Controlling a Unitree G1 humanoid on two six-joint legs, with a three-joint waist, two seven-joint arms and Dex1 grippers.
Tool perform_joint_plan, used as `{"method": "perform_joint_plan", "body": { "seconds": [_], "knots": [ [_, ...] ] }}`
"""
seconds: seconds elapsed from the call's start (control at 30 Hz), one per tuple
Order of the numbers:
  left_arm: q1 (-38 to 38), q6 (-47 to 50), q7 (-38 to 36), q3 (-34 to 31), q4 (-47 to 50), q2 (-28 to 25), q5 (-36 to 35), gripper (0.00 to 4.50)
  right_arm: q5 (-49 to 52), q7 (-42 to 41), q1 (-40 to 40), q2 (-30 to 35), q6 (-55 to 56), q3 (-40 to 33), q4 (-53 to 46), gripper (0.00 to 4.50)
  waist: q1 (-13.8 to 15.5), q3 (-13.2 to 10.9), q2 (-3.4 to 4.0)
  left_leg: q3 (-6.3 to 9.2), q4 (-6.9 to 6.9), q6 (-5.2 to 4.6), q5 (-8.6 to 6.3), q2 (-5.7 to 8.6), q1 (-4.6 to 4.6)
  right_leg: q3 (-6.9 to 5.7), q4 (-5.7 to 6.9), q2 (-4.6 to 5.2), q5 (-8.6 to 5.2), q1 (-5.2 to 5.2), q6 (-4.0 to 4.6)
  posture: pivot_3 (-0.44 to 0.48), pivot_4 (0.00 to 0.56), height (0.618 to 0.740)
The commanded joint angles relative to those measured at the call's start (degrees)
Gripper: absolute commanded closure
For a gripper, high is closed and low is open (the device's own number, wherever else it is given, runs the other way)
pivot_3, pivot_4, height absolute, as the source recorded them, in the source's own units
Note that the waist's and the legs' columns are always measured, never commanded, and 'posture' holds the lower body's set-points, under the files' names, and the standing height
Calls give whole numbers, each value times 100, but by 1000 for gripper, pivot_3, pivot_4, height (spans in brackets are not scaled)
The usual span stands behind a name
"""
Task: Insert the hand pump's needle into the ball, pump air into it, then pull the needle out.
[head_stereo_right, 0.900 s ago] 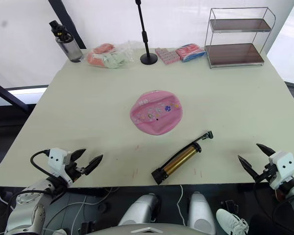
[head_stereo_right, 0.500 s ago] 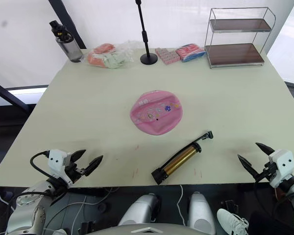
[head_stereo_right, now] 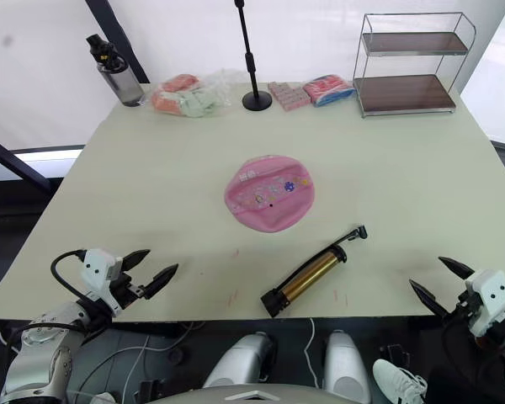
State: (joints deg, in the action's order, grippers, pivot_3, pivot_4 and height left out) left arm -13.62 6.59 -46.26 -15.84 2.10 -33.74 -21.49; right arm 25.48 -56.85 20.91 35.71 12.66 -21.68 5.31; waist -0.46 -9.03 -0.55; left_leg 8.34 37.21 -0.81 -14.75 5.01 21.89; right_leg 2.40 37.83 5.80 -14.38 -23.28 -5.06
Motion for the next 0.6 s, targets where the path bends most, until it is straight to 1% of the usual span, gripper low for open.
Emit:
{"method": "perform_joint_plan", "body": {
  "seconds": [0.03,0.2,0.27,0.3,0.37,0.4,0.47,0.5,0.6],
  "knots": [
    [53,299,-254,279,578,-210,-65,26,446,-315,176,180,-192,-219,-666,0,-5,-1,2,0,0,0,0,0,0,0,0,0,0,0,0,0,150,736],
    [362,787,-305,712,990,-377,32,26,739,-517,250,283,-479,-266,-1063,0,-10,-2,1,2,-1,0,0,-6,-1,-2,0,-6,0,0,0,0,150,736],
    [519,1017,-405,1012,1106,-499,134,26,765,-577,234,309,-517,-278,-1111,0,-8,-2,1,2,-1,0,0,-6,0,-3,0,-6,0,0,0,0,150,736],
    [614,1063,-491,1125,1196,-483,64,261,786,-612,231,321,-533,-283,-1142,0,-2,-2,0,2,-1,0,0,-6,0,-2,-1,-6,0,0,1,0,150,736],
    [762,1227,-582,1265,1323,-437,-93,519,818,-662,225,324,-562,-292,-1197,0,5,-5,3,1,-1,0,0,-5,1,-3,-2,-6,0,0,1,0,150,736],
    [839,1250,-612,1370,1350,-433,-68,914,822,-682,223,324,-563,-295,-1212,0,11,-5,2,1,-1,0,0,-5,3,-3,-3,-5,1,0,1,0,150,736],
    [1008,1284,-603,1589,1346,-404,81,1496,821,-753,241,321,-542,-314,-1224,0,26,-7,0,2,-1,0,0,-5,3,-3,-4,-5,1,0,2,0,150,736],
    [1141,1345,-596,1755,1350,-356,134,1858,831,-791,256,307,-533,-337,-1233,0,27,-7,0,1,-1,0,0,-5,3,-3,-4,-5,1,0,2,0,150,736],
    [1517,1650,-493,2118,1312,-162,197,1858,844,-888,292,271,-499,-386,-1257,0,52,-8,1,0,0,0,0,-5,2,-3,-3,-7,1,1,1,0,150,736]
  ]
}}
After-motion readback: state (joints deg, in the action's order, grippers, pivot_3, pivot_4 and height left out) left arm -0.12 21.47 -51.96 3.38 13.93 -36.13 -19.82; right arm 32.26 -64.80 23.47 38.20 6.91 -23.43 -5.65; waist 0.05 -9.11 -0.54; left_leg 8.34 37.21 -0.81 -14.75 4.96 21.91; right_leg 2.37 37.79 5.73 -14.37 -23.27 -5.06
